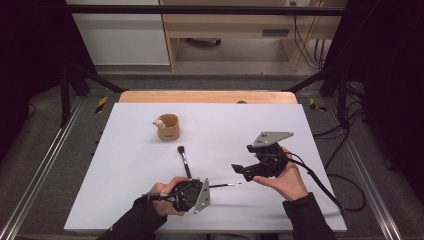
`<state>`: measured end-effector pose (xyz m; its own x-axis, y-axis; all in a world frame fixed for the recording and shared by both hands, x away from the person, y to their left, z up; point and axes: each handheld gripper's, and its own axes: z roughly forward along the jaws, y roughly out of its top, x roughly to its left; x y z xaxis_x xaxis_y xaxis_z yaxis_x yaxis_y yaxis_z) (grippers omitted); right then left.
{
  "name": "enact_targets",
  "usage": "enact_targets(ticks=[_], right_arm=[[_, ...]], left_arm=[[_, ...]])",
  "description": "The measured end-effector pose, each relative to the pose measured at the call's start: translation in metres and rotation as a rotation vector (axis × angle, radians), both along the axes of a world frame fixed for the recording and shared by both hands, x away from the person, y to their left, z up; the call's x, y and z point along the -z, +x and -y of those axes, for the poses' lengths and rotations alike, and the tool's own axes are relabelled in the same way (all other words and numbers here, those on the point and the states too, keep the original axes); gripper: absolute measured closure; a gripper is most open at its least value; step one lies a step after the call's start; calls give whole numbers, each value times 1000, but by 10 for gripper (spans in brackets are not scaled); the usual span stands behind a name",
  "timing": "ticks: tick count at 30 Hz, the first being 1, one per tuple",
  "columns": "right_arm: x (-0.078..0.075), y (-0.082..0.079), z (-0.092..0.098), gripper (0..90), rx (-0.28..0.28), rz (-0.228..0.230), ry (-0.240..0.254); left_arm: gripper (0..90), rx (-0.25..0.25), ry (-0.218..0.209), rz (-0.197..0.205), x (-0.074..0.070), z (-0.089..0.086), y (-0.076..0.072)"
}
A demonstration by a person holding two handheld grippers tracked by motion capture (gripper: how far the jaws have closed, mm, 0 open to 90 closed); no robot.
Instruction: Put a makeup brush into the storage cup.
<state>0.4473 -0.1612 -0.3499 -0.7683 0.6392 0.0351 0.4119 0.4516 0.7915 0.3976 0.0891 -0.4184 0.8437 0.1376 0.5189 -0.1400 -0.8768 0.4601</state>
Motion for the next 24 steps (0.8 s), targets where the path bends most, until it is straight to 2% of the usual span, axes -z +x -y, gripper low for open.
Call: enact_targets(ticks=[5, 9, 11, 18, 21, 24], right_arm=[[1, -5, 7, 102, 51, 32, 62], [2, -11, 13, 75, 74, 63, 142], [3, -15, 16, 75, 80, 67, 162], [12, -18, 18, 77, 100, 72, 174], [16, -19, 19, 75, 107, 70, 183], [17, -22, 21, 75, 116, 81, 195]], left_arm=[[845, -46, -67, -36, 1, -5, 0], [845, -88, -124, -73, 2, -8, 1], [845, -110, -146, -80, 3, -10, 1], [845, -166, -217, -118, 6, -14, 2], [844, -184, -223, -124, 8, -15, 2], [844, -204, -250, -138, 10, -16, 3]])
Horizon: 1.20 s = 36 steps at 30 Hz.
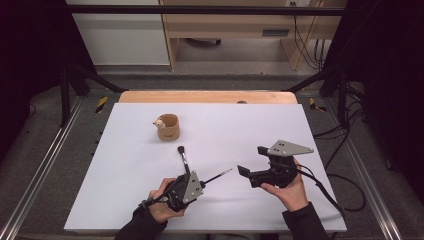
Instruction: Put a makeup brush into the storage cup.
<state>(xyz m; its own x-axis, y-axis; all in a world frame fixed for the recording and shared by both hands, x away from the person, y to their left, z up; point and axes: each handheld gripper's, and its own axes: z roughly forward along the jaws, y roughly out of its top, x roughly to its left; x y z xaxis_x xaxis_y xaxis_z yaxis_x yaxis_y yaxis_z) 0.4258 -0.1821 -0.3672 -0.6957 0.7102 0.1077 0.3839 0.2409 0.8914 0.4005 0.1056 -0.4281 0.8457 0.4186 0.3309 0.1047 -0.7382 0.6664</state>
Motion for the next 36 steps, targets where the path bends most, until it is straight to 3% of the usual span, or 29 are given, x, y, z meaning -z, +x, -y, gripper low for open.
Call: enact_targets(ticks=[7, 11, 16, 26, 36], right_arm=[[4, -2, 4, 83, 22, -11, 70], [9, 0, 1, 108, 37, -8, 62], [11, 0, 0, 113, 44, -8, 89], [16, 2, -7, 121, 61, -22, 127], [16, 2, -10, 177, 42, -10, 195]], left_arm=[[845, -59, -81, -39, -2, -4, 3], [845, -91, -122, -51, -2, -7, 5], [845, -114, -150, -50, -3, -7, 5], [844, -167, -220, -87, -4, -9, 10], [845, -203, -274, -97, -7, -8, 14]])
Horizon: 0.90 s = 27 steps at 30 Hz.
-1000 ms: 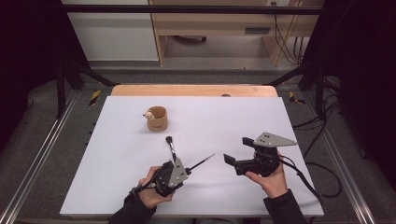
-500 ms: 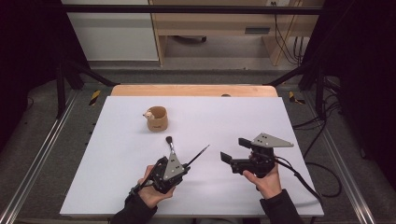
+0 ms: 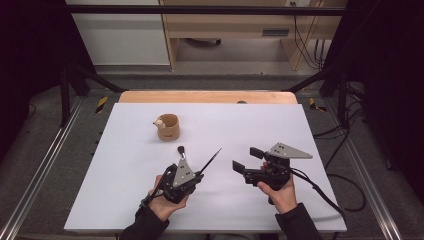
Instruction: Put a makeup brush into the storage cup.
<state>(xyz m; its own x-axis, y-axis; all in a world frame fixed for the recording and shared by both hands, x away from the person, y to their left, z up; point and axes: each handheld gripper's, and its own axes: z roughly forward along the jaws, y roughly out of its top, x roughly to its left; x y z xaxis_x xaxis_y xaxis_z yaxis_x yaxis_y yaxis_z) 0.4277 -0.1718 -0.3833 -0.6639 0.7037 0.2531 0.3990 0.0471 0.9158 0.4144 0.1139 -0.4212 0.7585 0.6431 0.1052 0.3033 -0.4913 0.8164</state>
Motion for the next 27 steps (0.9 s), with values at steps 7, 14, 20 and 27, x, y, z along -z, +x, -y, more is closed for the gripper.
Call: enact_targets(ticks=[7, 14, 20, 27], right_arm=[[2, 3, -5, 200, -12, -24, 27], [-3, 6, -10, 202, -10, -16, 57], [-6, 11, -11, 216, -6, -5, 95], [-3, 12, -15, 265, -37, -31, 109]], left_arm=[[844, -11, -15, 5, -4, 0, 2], [845, -29, -48, 7, -13, 1, 6], [845, -44, -64, 11, -17, 7, 10], [845, -49, -78, 5, -14, 15, 12]])
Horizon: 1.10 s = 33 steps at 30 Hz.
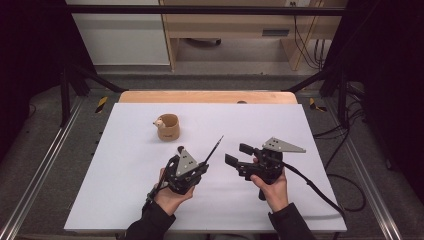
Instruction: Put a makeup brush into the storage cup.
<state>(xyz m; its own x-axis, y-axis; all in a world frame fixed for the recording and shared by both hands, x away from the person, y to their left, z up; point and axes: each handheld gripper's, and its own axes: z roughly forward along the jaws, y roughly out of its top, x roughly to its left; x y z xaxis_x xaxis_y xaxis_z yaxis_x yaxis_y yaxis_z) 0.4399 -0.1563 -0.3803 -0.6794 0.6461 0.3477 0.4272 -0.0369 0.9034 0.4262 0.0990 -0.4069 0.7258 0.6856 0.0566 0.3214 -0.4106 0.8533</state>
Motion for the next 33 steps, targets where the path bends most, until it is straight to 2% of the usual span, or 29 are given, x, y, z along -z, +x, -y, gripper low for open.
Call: enact_targets(ticks=[3, 10, 25, 33], right_arm=[[1, 0, -2, 297, -5, -2, 20], [7, 1, -7, 371, -14, -14, 20], [13, 0, -13, 529, -40, -35, 25], [14, 1, -12, 652, -65, -58, 27]], left_arm=[[845, 1, -8, -3, 2, 2, -1], [845, -2, -28, 5, 2, 7, -6], [845, 29, -19, -10, 9, 19, -12], [845, 43, -11, -13, 12, 24, -15]])
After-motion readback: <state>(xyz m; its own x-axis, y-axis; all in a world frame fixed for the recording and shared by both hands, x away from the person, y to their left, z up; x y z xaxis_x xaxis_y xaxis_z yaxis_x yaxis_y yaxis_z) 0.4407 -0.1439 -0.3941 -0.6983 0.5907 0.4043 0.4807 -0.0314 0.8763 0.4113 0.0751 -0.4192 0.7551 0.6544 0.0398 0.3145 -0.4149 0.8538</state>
